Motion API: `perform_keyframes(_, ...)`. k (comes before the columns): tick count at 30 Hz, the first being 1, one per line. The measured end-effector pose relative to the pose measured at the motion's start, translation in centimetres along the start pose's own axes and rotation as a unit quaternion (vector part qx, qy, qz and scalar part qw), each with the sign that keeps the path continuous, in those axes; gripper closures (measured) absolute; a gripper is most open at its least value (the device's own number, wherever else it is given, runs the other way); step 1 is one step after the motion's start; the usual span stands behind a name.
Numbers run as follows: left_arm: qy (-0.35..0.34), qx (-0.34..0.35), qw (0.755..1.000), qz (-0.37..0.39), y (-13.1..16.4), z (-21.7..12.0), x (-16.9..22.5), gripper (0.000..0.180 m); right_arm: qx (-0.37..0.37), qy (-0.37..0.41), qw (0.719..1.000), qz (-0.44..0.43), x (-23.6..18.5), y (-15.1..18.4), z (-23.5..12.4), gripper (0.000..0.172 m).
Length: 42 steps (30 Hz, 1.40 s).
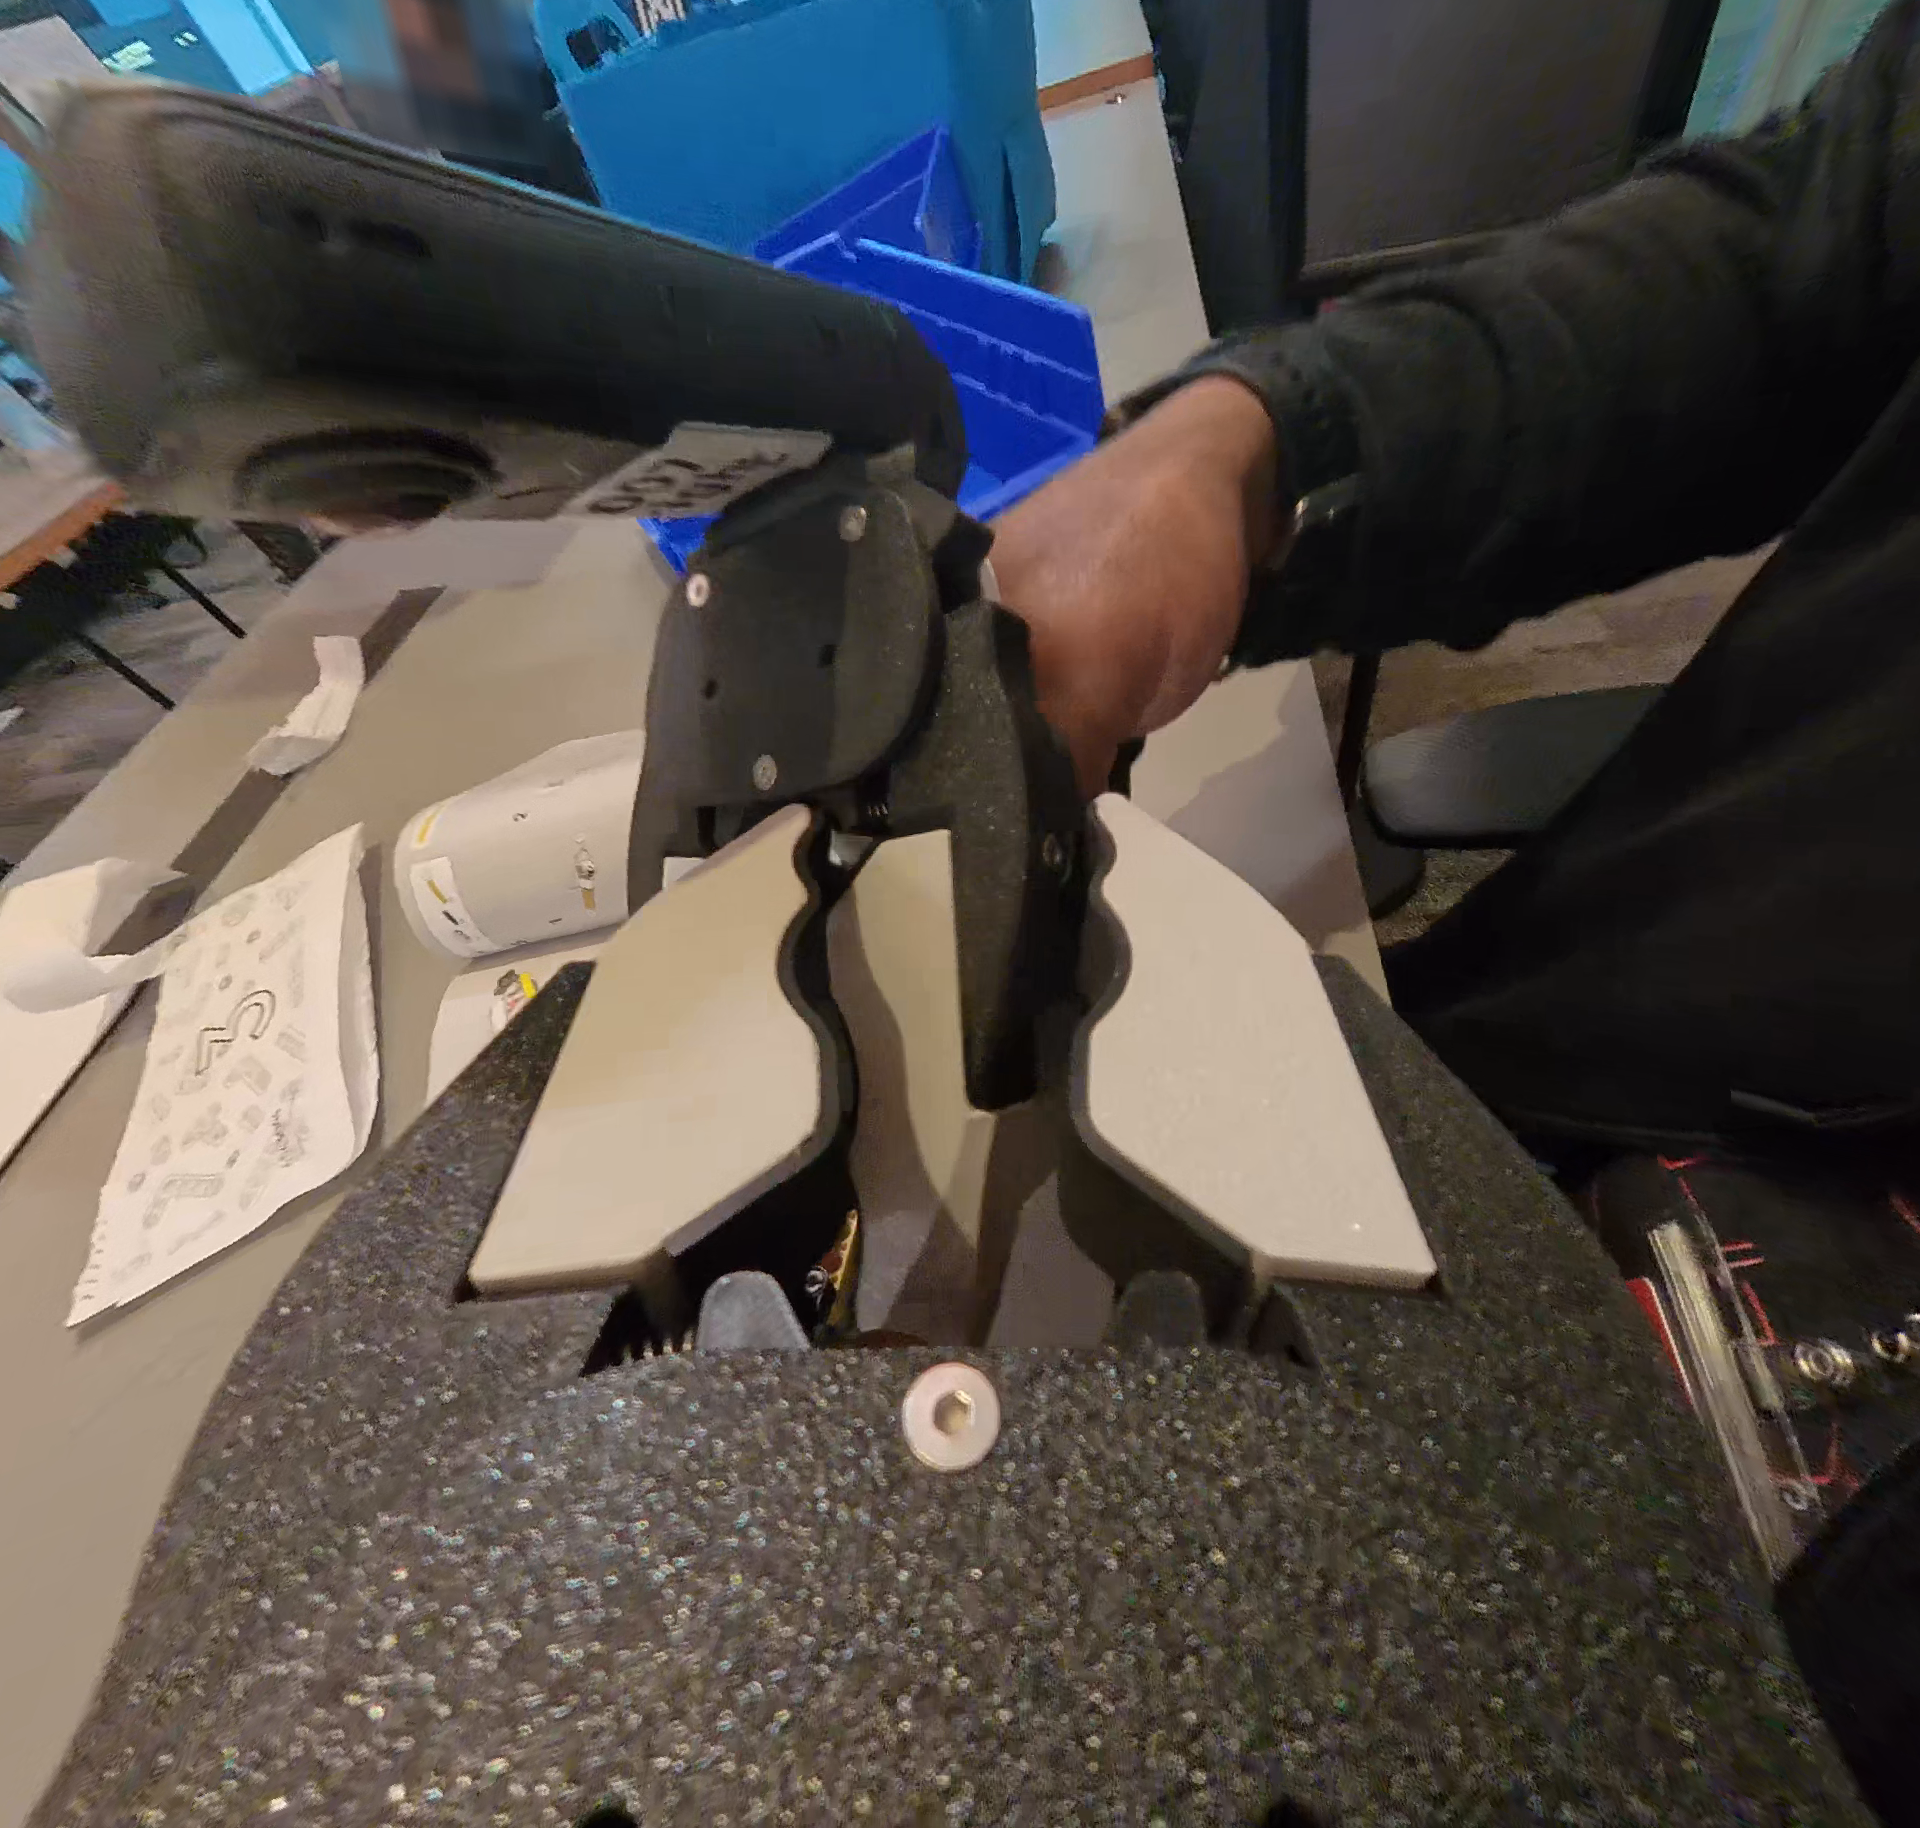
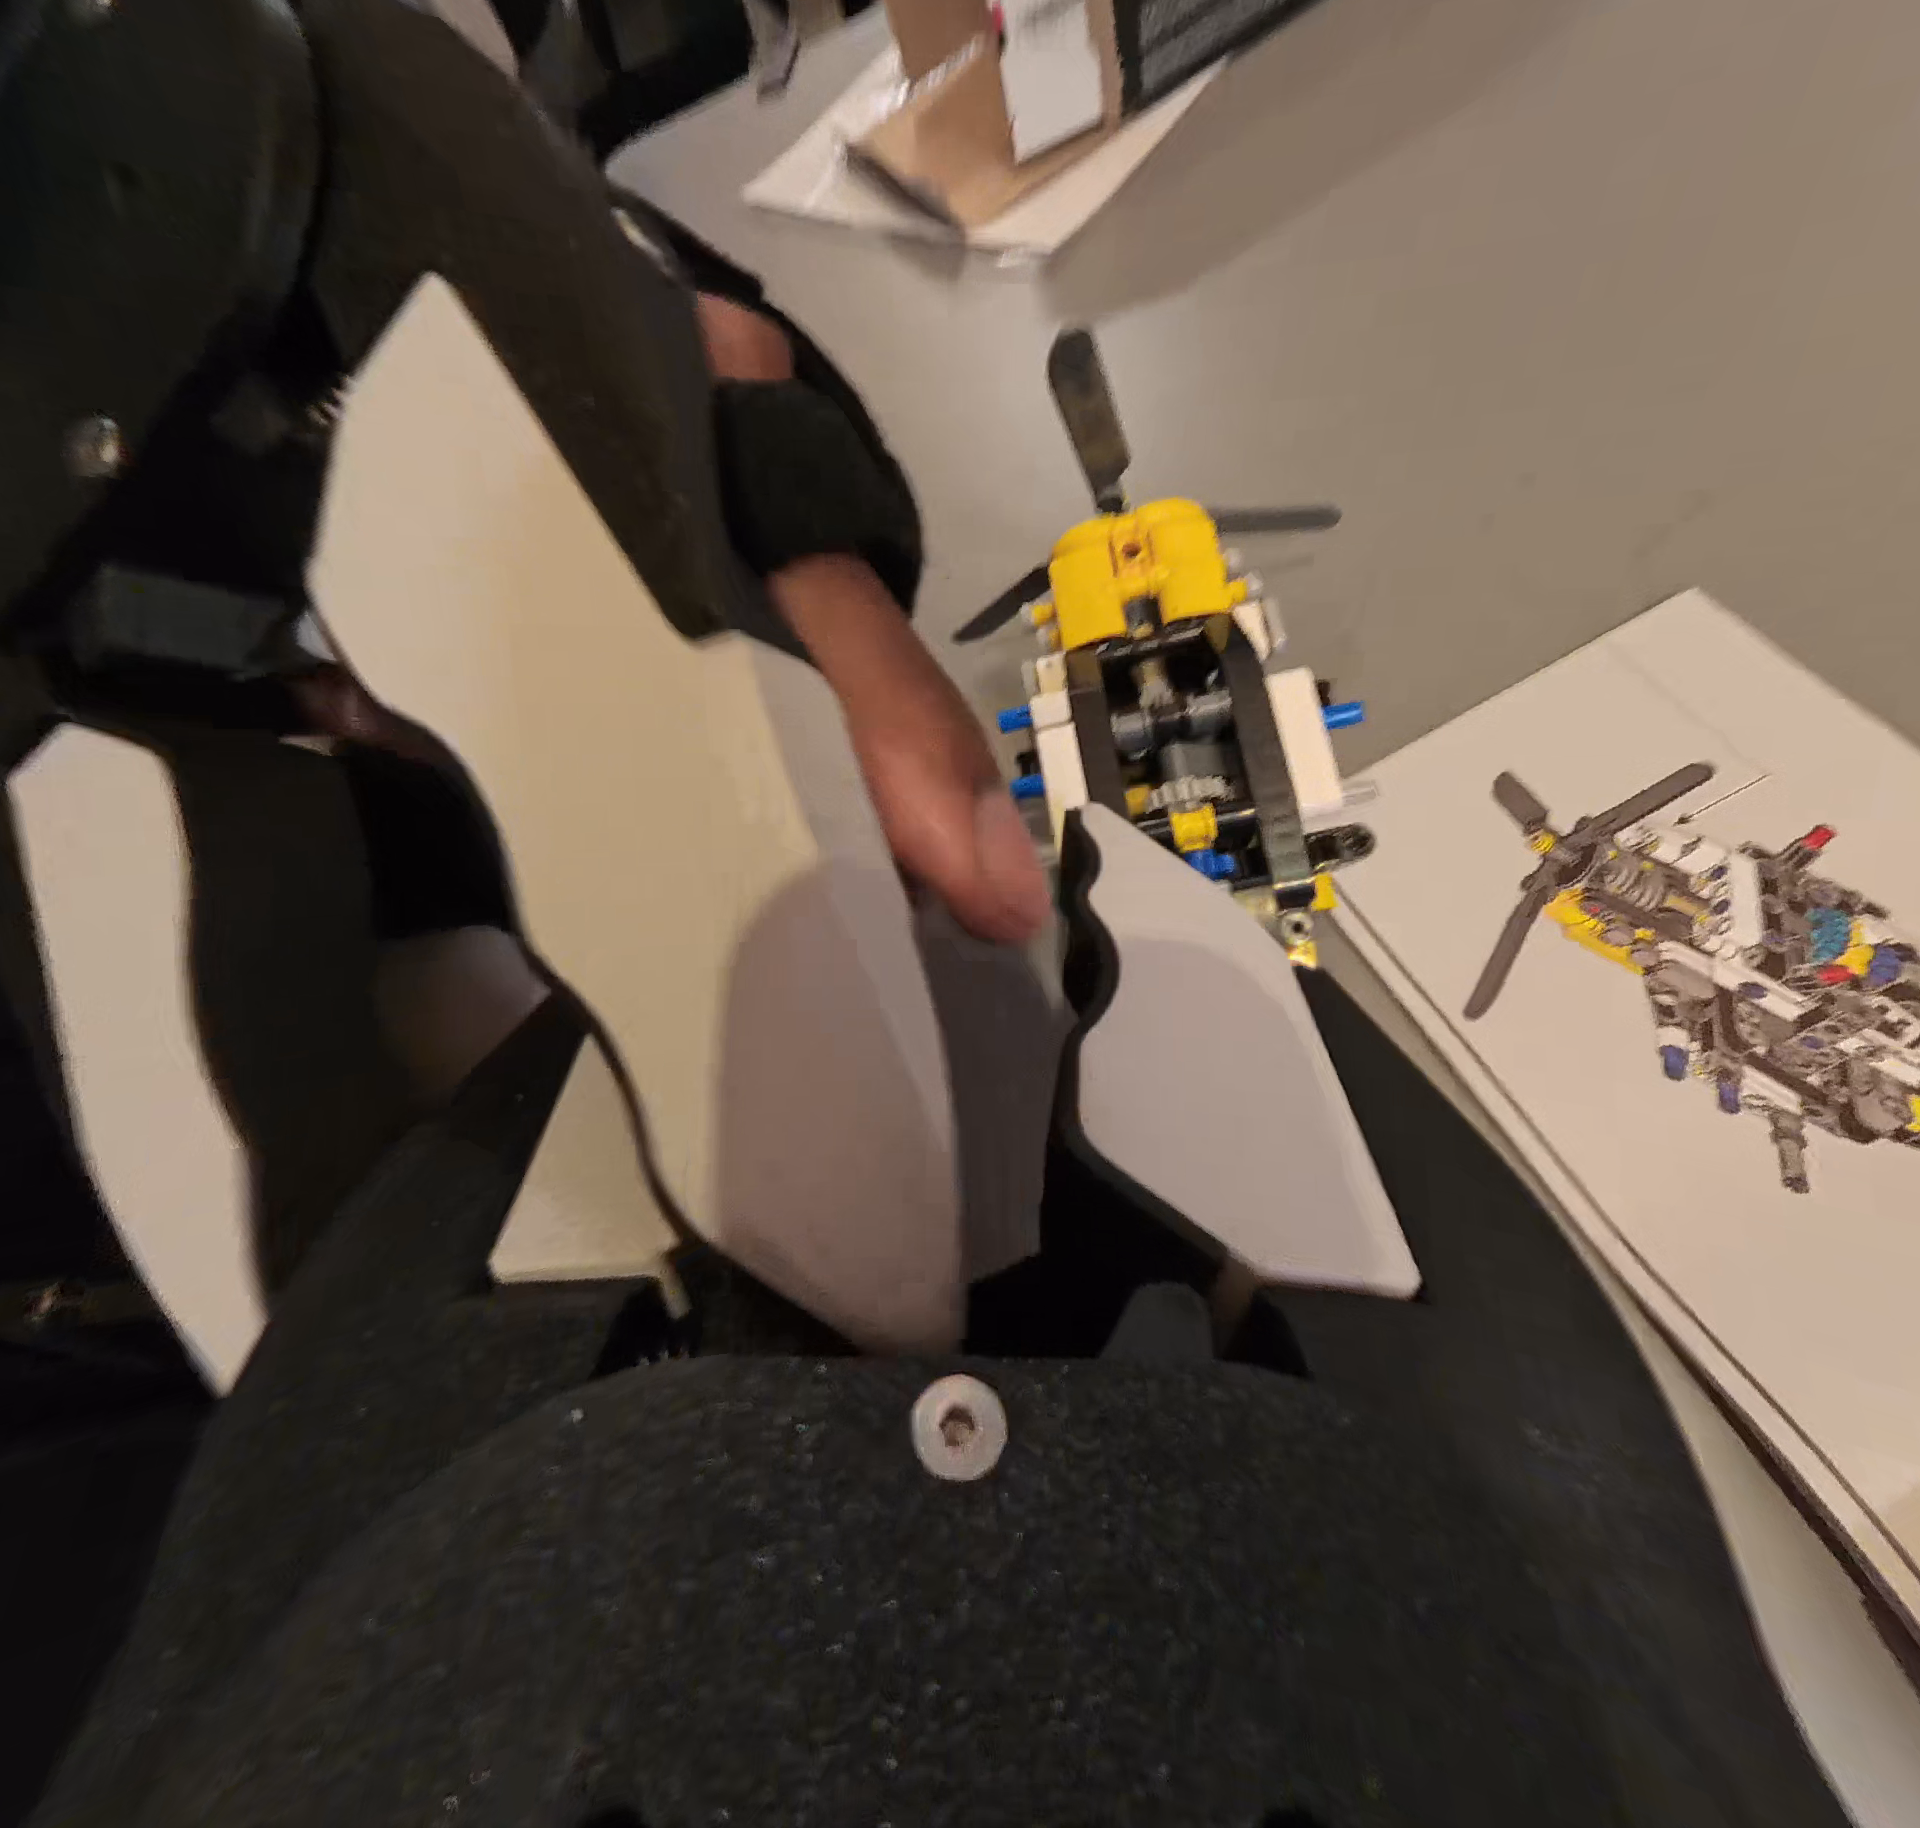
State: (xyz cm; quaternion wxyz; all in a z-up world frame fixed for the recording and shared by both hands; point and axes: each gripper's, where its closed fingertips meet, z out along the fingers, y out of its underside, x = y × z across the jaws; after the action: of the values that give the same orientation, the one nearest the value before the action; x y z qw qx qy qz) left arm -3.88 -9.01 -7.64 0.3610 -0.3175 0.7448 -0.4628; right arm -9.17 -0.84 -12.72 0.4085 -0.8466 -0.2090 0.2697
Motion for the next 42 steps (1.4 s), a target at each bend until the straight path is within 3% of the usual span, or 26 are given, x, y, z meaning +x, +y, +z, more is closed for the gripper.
perform_keyframes(1,-0.003,0.009,1.000,0.000,-0.4,-0.3,0.0,0.134,0.023,0.007,1.000,-0.002,0.3,-0.4,-0.2,0.132)
perform_keyframes(4,-0.022,0.026,0.999,-0.002,-1.1,-1.6,-0.6,0.134,0.082,0.027,0.996,0.002,1.0,-1.3,-0.6,0.126)
perform_keyframes(6,-0.026,0.021,0.999,-0.006,-0.5,-2.2,-0.8,0.132,0.115,0.029,0.993,0.003,0.9,-1.9,-0.9,0.131)
perform_keyframes(11,-0.029,0.020,0.999,-0.027,0.5,-2.9,-0.8,0.132,0.175,-0.013,0.984,-0.014,-0.9,-3.0,-1.4,0.134)
perform_keyframes(15,-0.021,0.033,0.999,-0.033,0.4,-3.4,-0.2,0.130,0.193,-0.047,0.979,-0.032,-2.5,-3.3,-1.4,0.144)
perform_keyframes(22,-0.016,0.037,0.999,-0.030,0.6,-3.9,0.5,0.130,0.183,-0.043,0.980,-0.070,-3.2,-3.0,-0.9,0.144)
perform_keyframes(27,-0.010,0.019,0.999,-0.037,1.0,-4.3,0.9,0.137,0.195,-0.028,0.976,-0.098,-2.9,-3.4,-1.3,0.126)
perform_keyframes(32,-0.005,-0.011,1.000,-0.021,1.5,-4.2,1.5,0.143,0.201,-0.018,0.970,-0.137,-3.1,-3.5,-1.6,0.124)
perform_keyframes(35,0.007,0.023,0.999,-0.036,0.5,-4.7,1.6,0.143,0.225,-0.020,0.963,-0.145,-3.2,-3.9,-2.1,0.129)
perform_keyframes(37,-0.014,0.044,0.998,-0.053,0.1,-5.4,0.4,0.137,0.247,0.015,0.960,-0.133,-2.2,-4.4,-2.7,0.116)
perform_keyframes(39,-0.029,0.060,0.995,-0.076,0.1,-6.2,-0.9,0.134,0.259,0.030,0.955,-0.144,-2.0,-4.6,-3.1,0.128)
perform_keyframes(42,-0.028,0.091,0.988,-0.120,0.0,-6.8,-2.3,0.134,0.275,0.062,0.943,-0.179,-2.0,-4.9,-3.5,0.112)
